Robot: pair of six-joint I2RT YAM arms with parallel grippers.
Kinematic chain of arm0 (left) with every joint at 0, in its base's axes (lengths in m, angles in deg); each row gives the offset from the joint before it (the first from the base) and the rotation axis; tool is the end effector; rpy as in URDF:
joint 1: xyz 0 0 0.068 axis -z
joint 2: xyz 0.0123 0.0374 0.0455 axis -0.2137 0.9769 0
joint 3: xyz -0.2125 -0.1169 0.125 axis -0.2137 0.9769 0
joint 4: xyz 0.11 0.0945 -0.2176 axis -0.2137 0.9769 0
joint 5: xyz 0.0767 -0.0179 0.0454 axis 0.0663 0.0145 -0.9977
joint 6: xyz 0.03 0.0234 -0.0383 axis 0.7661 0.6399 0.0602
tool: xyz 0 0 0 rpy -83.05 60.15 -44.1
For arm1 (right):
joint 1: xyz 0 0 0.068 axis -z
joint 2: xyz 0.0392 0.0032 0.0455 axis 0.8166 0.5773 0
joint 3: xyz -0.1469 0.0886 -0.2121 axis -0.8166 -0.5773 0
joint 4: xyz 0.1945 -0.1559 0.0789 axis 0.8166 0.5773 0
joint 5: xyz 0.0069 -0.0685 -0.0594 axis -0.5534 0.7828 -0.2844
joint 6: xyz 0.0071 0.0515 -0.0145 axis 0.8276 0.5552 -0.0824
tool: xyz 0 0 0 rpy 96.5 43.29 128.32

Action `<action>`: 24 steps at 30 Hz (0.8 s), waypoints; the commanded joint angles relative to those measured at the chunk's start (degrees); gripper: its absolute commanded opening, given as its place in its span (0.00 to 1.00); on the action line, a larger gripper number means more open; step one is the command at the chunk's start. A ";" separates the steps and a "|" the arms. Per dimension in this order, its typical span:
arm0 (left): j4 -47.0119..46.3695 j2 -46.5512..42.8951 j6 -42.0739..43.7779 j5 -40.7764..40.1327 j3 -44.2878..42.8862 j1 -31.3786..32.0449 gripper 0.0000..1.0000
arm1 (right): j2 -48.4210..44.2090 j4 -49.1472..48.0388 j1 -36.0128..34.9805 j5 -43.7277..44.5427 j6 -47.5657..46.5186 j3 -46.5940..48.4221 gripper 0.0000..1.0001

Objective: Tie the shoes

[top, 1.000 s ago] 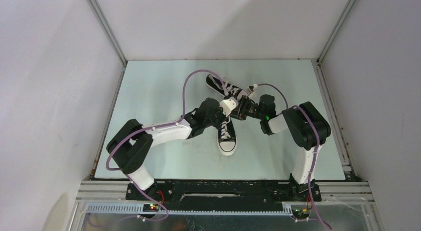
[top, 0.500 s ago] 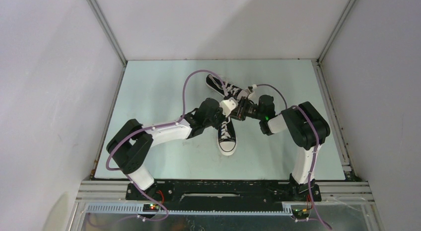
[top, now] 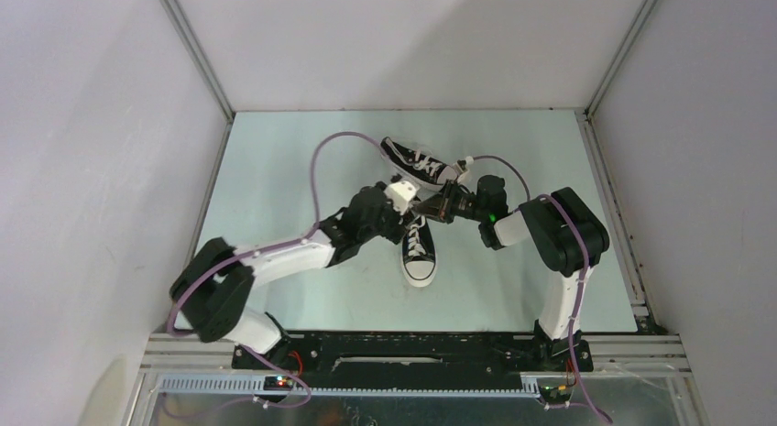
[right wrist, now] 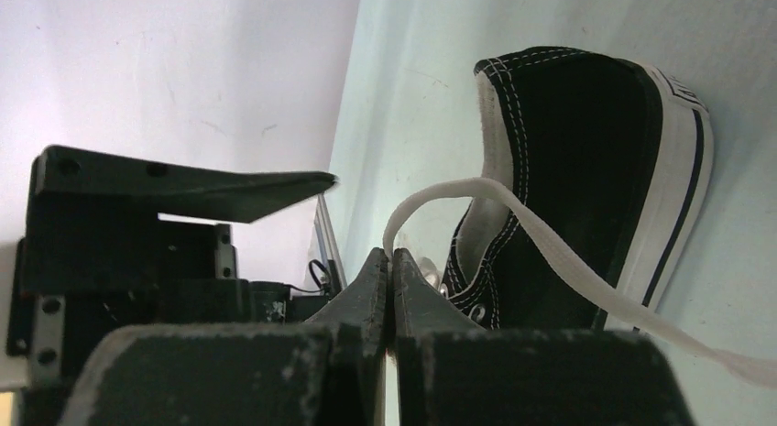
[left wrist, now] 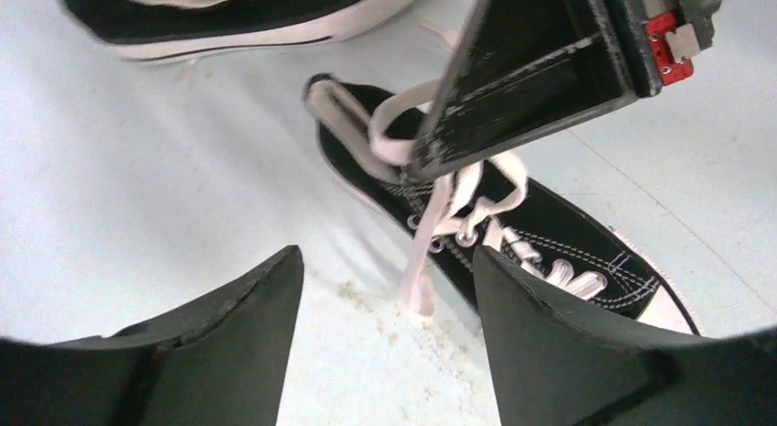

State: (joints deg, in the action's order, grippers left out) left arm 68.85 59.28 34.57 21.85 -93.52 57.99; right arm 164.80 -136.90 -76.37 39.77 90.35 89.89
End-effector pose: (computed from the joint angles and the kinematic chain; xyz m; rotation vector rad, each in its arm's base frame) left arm 0.2337 -0.2340 0.2132 0.8812 1.9269 -0.3038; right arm 0.3176 0.1531 0.1289 0.0756 2.0773 1.6919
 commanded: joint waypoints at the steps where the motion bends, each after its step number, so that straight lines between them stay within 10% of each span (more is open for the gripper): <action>1: -8.13 -11.62 -8.60 -3.35 6.21 -4.20 0.86 | -2.48 0.18 -0.12 -0.93 -4.26 1.28 0.00; 8: -4.07 -14.28 -34.43 5.99 4.93 -14.53 0.96 | -3.88 1.53 -0.67 -1.02 -6.99 1.30 0.00; 24: 32.12 10.96 -42.90 28.16 -25.57 -16.42 0.73 | -8.11 4.55 -4.14 -0.85 -15.98 1.22 0.00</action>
State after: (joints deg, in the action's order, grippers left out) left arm 93.03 68.96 -6.81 44.52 -115.44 41.46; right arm 159.33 -131.87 -79.63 39.73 77.70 89.89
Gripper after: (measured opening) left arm 0.749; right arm 0.018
